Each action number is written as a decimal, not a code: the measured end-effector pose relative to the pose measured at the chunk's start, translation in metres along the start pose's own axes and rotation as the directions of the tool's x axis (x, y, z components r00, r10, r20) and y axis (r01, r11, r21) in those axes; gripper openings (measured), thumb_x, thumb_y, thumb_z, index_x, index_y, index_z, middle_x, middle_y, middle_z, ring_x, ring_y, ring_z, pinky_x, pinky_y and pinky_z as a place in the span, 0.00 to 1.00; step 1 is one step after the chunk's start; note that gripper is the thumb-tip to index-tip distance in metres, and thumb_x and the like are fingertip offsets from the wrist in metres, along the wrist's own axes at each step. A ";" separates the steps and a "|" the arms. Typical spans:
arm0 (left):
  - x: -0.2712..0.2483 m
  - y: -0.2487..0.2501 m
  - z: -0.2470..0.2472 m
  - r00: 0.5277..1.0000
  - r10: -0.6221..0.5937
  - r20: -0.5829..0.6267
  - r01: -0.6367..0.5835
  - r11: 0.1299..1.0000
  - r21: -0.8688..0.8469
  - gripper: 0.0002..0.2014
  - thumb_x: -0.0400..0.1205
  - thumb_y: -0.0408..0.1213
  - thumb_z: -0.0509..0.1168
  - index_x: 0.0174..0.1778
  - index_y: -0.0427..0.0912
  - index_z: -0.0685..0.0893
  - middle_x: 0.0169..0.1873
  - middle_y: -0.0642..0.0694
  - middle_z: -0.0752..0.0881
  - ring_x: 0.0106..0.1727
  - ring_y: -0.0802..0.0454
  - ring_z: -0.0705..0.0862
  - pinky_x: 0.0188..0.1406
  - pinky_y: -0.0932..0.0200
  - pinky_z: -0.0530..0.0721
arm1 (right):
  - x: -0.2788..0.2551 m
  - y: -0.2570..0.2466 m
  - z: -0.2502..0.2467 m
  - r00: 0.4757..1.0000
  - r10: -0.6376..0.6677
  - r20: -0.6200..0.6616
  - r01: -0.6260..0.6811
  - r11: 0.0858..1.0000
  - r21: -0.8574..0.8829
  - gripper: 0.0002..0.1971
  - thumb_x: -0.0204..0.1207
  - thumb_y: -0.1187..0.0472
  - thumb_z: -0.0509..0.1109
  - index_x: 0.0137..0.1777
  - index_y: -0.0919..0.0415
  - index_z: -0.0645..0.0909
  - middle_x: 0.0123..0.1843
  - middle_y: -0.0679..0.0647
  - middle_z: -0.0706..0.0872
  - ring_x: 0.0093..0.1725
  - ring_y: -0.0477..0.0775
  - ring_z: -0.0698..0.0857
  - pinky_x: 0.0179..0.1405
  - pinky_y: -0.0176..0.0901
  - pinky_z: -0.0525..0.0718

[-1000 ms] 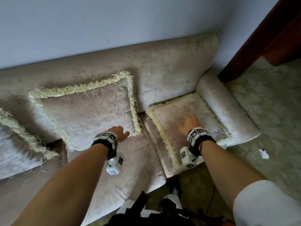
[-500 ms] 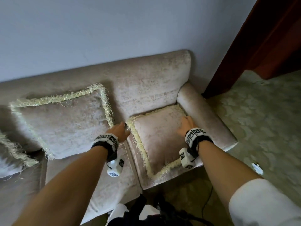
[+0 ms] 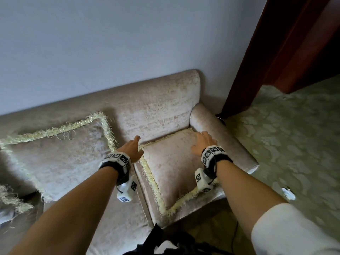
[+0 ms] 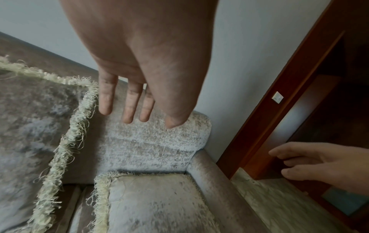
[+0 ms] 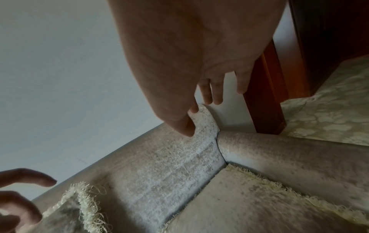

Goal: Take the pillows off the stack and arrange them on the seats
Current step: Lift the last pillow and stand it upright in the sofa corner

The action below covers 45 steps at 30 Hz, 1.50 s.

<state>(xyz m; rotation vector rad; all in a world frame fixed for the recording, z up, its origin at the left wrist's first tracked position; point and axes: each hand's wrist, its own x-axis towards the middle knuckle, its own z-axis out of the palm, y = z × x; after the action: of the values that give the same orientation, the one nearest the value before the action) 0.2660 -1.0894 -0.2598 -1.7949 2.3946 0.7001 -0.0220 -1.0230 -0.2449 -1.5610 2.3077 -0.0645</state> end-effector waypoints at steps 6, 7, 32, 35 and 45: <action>0.019 0.004 0.003 0.999 0.042 0.011 -0.043 0.996 0.078 0.27 0.83 0.44 0.61 0.75 0.47 0.58 0.59 0.40 0.82 0.51 0.42 0.85 0.50 0.42 0.87 | 0.001 0.016 -0.002 0.999 0.041 -0.033 -0.041 0.999 -0.004 0.24 0.76 0.58 0.68 0.71 0.58 0.72 0.70 0.60 0.73 0.69 0.65 0.74 0.63 0.59 0.76; 0.021 0.004 0.006 0.998 0.047 0.029 -0.050 0.995 0.090 0.27 0.83 0.44 0.62 0.75 0.46 0.58 0.59 0.40 0.82 0.53 0.41 0.84 0.52 0.42 0.87 | -0.001 0.018 0.002 0.998 0.051 -0.029 -0.051 0.999 -0.011 0.23 0.76 0.58 0.68 0.71 0.58 0.72 0.70 0.61 0.73 0.68 0.66 0.75 0.63 0.59 0.76; 0.047 0.009 0.043 0.988 -0.152 -0.009 0.152 0.988 -0.014 0.25 0.81 0.36 0.60 0.73 0.44 0.61 0.50 0.40 0.82 0.45 0.42 0.85 0.44 0.45 0.87 | 0.090 0.043 0.022 0.989 -0.117 0.091 0.122 0.991 -0.054 0.32 0.78 0.53 0.65 0.81 0.56 0.63 0.81 0.58 0.64 0.78 0.65 0.68 0.74 0.60 0.69; 0.049 0.025 0.069 0.981 -0.192 -0.005 0.191 0.980 -0.057 0.23 0.81 0.38 0.58 0.72 0.46 0.61 0.48 0.41 0.82 0.44 0.40 0.84 0.44 0.42 0.86 | 0.113 0.066 0.019 0.970 -0.152 0.189 0.172 0.981 -0.092 0.34 0.76 0.50 0.65 0.82 0.52 0.61 0.82 0.56 0.64 0.77 0.65 0.69 0.74 0.60 0.69; -0.004 0.066 0.127 0.924 -0.381 0.015 0.373 0.895 -0.246 0.31 0.79 0.34 0.67 0.76 0.44 0.61 0.65 0.37 0.79 0.62 0.35 0.82 0.61 0.37 0.82 | 0.126 0.116 0.037 0.887 -0.323 0.329 0.388 0.909 -0.154 0.27 0.79 0.54 0.67 0.77 0.55 0.67 0.78 0.56 0.70 0.73 0.62 0.75 0.67 0.57 0.77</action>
<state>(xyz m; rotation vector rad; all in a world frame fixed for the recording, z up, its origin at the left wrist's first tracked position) 0.1792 -1.0221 -0.3513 -2.2948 1.9494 0.9499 -0.1552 -1.0858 -0.3395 -1.9409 1.8205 0.3206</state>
